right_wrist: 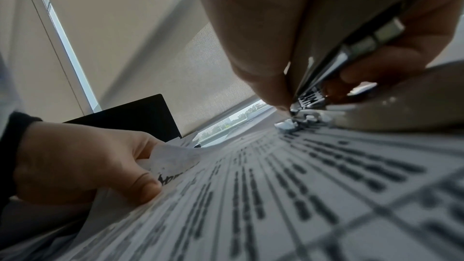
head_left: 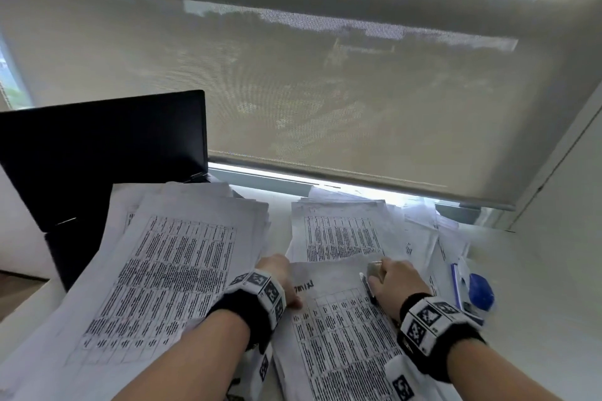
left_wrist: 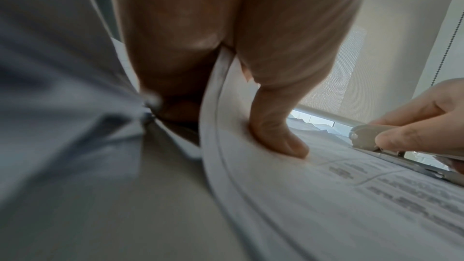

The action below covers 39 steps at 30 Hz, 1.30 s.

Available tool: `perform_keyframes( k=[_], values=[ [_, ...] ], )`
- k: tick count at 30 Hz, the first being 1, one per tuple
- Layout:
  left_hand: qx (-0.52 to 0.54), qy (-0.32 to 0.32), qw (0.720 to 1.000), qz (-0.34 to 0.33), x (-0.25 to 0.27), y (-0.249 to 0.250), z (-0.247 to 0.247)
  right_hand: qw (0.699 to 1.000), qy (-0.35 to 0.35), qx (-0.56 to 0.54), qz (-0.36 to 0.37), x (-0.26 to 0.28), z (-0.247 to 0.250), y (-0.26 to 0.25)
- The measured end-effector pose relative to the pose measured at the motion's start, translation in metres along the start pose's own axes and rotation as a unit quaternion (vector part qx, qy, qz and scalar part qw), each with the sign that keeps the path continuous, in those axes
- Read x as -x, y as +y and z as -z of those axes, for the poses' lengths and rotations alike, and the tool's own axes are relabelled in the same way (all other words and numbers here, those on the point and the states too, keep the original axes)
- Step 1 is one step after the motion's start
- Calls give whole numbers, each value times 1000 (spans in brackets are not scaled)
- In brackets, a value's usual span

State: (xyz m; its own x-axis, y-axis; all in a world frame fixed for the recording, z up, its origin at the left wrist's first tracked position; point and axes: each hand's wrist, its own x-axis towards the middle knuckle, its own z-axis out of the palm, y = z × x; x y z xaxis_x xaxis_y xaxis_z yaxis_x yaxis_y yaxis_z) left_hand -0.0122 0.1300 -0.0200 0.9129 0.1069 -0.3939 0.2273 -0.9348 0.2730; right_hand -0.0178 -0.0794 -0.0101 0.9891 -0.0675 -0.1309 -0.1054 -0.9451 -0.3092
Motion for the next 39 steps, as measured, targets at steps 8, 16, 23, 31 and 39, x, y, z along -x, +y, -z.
perform_keyframes(
  k=[8, 16, 23, 31, 39],
  values=[
    [-5, -11, 1000, 1, -4, 0, -2, 998, 15, -33, -52, -33, -6, -9],
    [3, -16, 1000, 1, -5, -2, -1, 999, 5, -38, -25, -40, -3, -14],
    [6, -12, 1000, 1, -5, -2, 0, 998, -31, -34, 44, -14, 7, 5],
    [0, -12, 1000, 10, -3, 0, -1, 999, -23, -30, 38, -8, 10, 23],
    [2, -18, 1000, 17, -7, 0, 0, 998, -37, -22, 42, -17, 10, 12]
  ],
)
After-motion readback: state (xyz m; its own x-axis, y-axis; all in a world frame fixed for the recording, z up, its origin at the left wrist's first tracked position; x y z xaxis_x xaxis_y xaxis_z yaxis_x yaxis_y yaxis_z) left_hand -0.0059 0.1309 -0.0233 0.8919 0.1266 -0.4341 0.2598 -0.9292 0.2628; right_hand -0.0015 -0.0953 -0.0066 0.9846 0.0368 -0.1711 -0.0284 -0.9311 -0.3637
